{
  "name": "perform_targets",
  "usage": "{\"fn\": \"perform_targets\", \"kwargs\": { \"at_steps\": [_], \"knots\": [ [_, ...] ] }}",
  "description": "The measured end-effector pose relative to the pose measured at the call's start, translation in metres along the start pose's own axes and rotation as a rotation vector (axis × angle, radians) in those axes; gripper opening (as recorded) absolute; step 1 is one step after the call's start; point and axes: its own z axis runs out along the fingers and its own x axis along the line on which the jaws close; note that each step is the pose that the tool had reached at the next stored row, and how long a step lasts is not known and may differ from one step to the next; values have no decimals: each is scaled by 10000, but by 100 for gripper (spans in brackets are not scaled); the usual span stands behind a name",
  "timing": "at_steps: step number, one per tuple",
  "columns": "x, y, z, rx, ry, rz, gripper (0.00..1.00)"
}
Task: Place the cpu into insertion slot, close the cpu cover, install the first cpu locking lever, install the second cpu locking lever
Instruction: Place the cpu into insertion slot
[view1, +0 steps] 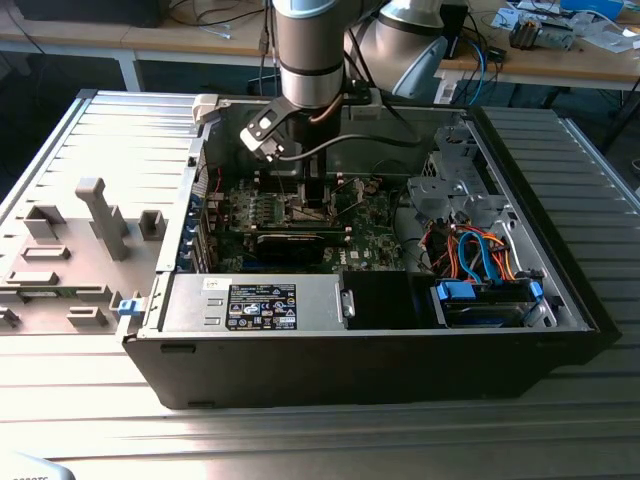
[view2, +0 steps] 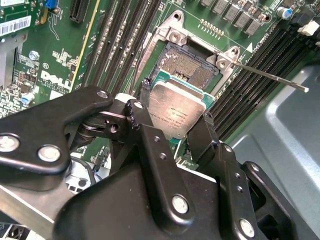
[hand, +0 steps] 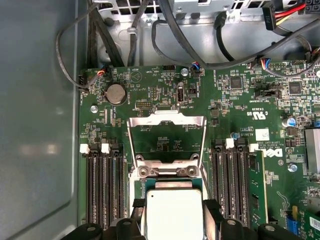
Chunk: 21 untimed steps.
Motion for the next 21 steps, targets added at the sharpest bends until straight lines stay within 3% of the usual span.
{"fn": "perform_targets", "kwargs": {
  "at_steps": [12, 21],
  "knots": [
    [-2, -54, 61, 1, 9, -81, 54],
    [27, -74, 203, 4, 12, -148, 54]
  ]
}}
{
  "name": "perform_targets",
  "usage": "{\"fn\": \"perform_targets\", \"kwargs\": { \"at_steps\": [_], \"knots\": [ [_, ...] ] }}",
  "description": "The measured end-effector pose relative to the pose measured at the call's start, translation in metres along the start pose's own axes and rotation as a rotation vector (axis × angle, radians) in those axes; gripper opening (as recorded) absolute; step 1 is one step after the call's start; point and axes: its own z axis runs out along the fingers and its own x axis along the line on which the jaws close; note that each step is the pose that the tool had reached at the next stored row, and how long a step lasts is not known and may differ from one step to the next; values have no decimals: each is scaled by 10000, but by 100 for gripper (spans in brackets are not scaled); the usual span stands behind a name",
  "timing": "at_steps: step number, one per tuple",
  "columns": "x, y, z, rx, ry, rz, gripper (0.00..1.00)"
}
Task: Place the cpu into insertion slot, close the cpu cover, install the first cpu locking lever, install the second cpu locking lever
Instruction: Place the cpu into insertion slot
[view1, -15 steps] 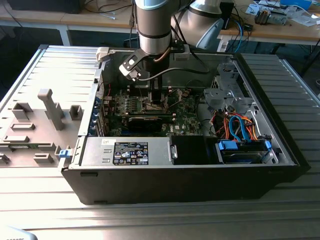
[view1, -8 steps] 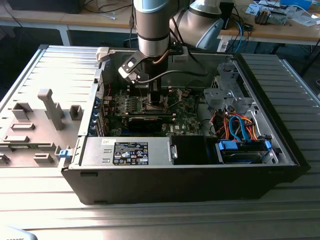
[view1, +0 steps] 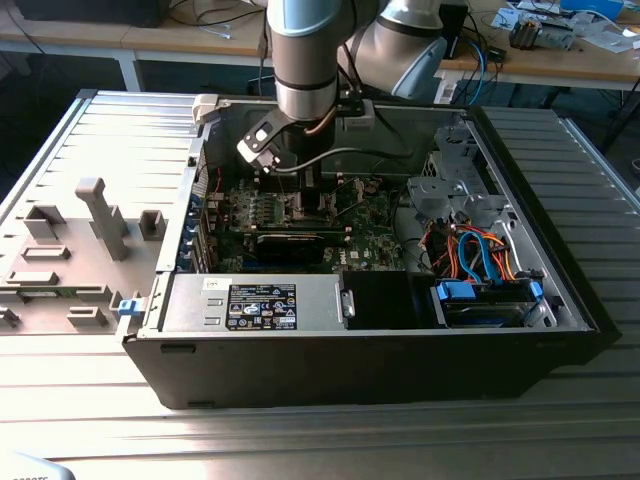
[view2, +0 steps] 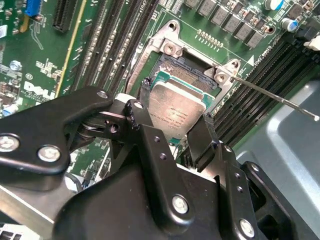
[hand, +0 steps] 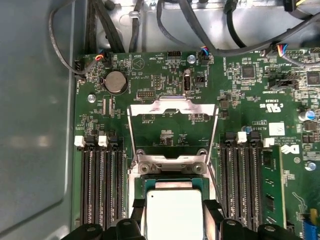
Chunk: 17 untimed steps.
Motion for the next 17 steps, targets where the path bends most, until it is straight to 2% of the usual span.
{"fn": "perform_targets", "kwargs": {
  "at_steps": [4, 6, 9, 17],
  "knots": [
    [3, -22, 53, -1, -2, 33, 54],
    [2, -33, 83, -5, -15, 198, 54],
    [1, -36, 105, -10, -29, 344, 54],
    [20, -38, 134, -10, -30, 345, 54]
  ]
}}
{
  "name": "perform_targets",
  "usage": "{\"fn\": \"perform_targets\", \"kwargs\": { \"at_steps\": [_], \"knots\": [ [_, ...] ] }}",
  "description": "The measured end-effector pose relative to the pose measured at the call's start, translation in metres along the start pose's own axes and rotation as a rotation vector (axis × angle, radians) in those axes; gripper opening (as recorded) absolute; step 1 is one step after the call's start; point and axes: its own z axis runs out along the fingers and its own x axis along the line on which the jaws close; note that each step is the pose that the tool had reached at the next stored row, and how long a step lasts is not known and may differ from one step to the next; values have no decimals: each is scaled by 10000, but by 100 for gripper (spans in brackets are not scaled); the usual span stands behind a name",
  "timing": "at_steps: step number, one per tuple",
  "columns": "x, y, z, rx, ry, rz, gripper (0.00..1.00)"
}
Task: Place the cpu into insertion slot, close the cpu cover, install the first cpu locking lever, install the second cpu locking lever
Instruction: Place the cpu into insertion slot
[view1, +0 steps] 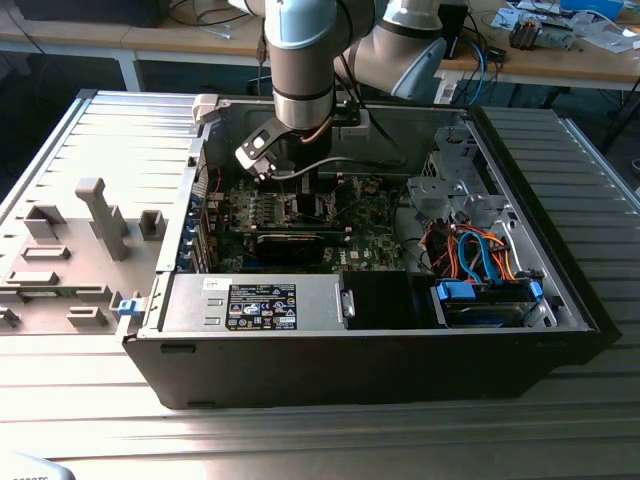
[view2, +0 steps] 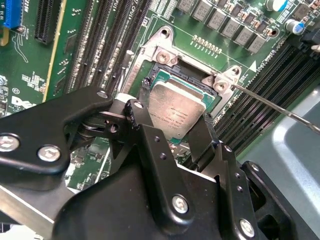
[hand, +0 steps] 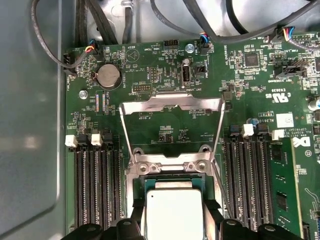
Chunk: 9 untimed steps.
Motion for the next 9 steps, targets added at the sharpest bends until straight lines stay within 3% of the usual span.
{"fn": "perform_targets", "kwargs": {
  "at_steps": [9],
  "knots": [
    [2, -2, 26, 1, 4, 0, 54]
  ]
}}
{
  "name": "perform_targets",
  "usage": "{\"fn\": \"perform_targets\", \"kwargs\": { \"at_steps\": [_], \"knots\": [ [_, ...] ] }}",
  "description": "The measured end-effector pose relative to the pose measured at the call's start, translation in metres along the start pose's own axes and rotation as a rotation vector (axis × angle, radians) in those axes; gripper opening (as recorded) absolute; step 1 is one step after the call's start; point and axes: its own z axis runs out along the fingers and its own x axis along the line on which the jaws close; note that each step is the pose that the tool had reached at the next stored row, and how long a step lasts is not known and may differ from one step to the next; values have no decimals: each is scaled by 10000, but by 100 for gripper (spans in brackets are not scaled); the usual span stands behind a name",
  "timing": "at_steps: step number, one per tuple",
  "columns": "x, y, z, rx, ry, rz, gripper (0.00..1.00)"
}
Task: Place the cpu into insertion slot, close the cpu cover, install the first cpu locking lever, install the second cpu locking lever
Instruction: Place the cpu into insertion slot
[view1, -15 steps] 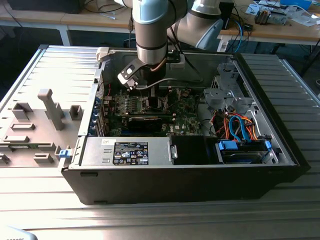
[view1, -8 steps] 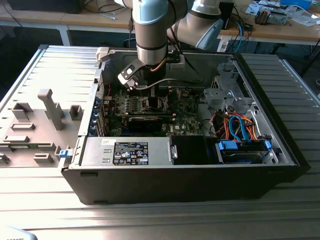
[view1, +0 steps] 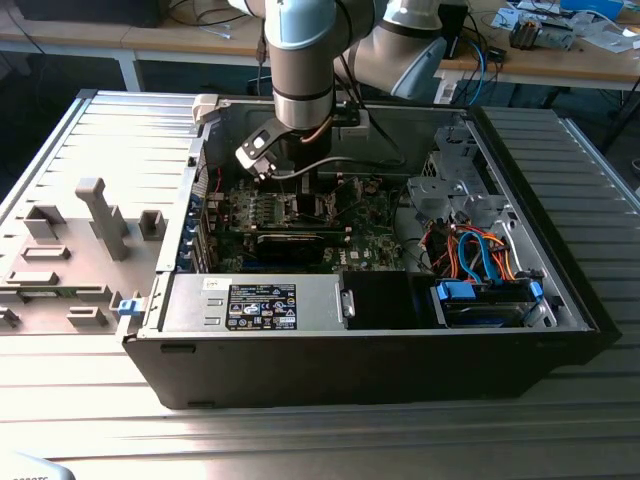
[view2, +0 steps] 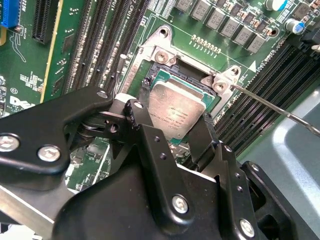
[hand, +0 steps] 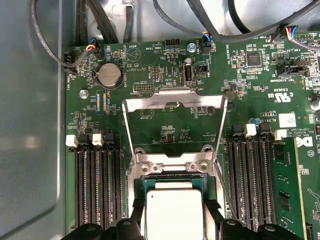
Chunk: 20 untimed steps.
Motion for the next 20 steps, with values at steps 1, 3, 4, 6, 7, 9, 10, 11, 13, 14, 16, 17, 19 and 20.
{"fn": "perform_targets", "kwargs": {
  "at_steps": [1, 3, 4, 6, 7, 9, 10, 11, 13, 14, 16, 17, 19, 20],
  "knots": [
    [-5, 0, 1, -2, 0, 0, 54],
    [-10, 0, 0, -2, -3, 1, 54],
    [-11, 0, 0, -1, -5, 1, 54],
    [-12, 0, 0, -1, -5, 0, 54],
    [-12, 0, -1, -1, -5, 0, 54],
    [-13, 0, 0, -1, -2, 0, 54],
    [-13, 1, 1, -6, 0, 0, 55],
    [-13, 1, 2, -6, 0, 0, 61],
    [-14, 1, 0, -1, -3, 0, 61],
    [-14, 1, 0, -2, -3, 0, 61],
    [-14, 1, -1, 0, -6, 0, 61],
    [-13, 2, -2, 0, -8, -4, 61],
    [10, 4, -3, 3, -18, -61, 61],
    [26, 5, -2, 4, -14, -106, 61]
  ]
}}
